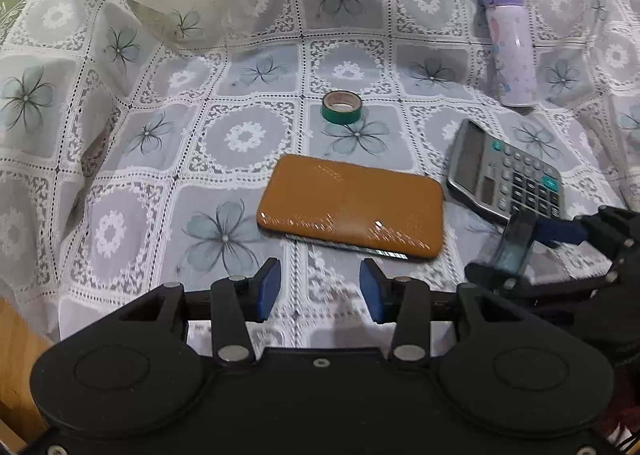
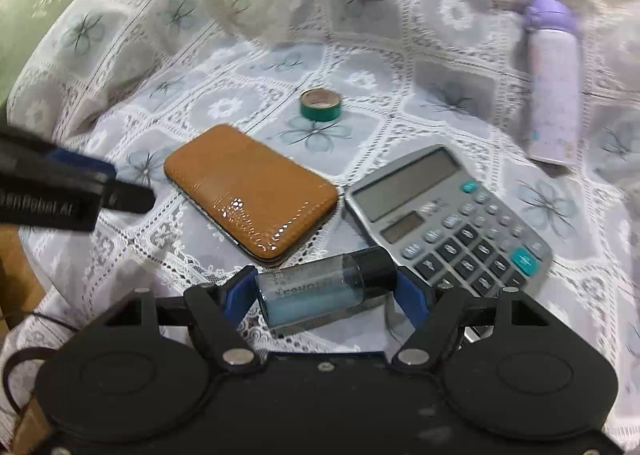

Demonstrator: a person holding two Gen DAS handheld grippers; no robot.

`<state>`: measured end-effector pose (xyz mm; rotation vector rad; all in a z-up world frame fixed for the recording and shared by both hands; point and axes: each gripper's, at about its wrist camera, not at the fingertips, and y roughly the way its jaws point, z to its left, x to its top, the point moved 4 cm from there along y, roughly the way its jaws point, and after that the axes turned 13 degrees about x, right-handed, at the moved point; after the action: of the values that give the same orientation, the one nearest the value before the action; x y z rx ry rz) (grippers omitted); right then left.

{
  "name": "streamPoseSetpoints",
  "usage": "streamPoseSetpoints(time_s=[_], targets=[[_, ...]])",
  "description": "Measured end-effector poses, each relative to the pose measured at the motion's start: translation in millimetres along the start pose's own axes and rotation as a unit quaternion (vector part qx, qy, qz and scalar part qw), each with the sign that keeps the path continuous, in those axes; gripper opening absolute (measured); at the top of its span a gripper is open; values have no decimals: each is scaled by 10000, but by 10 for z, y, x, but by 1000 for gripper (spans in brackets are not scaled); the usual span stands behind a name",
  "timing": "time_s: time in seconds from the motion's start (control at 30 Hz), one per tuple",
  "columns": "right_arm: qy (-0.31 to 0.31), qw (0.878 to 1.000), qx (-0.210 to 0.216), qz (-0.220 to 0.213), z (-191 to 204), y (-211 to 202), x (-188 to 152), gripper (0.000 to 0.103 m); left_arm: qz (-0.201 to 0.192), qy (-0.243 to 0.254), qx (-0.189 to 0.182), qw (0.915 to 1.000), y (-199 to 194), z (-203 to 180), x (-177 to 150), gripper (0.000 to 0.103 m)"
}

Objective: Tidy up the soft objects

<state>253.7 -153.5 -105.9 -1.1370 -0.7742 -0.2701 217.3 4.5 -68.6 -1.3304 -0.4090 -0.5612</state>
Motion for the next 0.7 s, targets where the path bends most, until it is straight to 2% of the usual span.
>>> streamPoseSetpoints(time_s=[0.27, 0.53, 0.7], targets=[[824, 9956, -185, -397, 22, -557, -161, 73, -113, 74, -119, 9998, -360, -32, -317, 44], [967, 9930, -316, -602, 299, -1063, -448, 73, -13, -25, -411, 9992, -651, -56, -638, 44], [1040, 9918, -298, -685, 490, -1308, -662, 73, -34, -154, -434, 9989, -785, -10, -801, 44]])
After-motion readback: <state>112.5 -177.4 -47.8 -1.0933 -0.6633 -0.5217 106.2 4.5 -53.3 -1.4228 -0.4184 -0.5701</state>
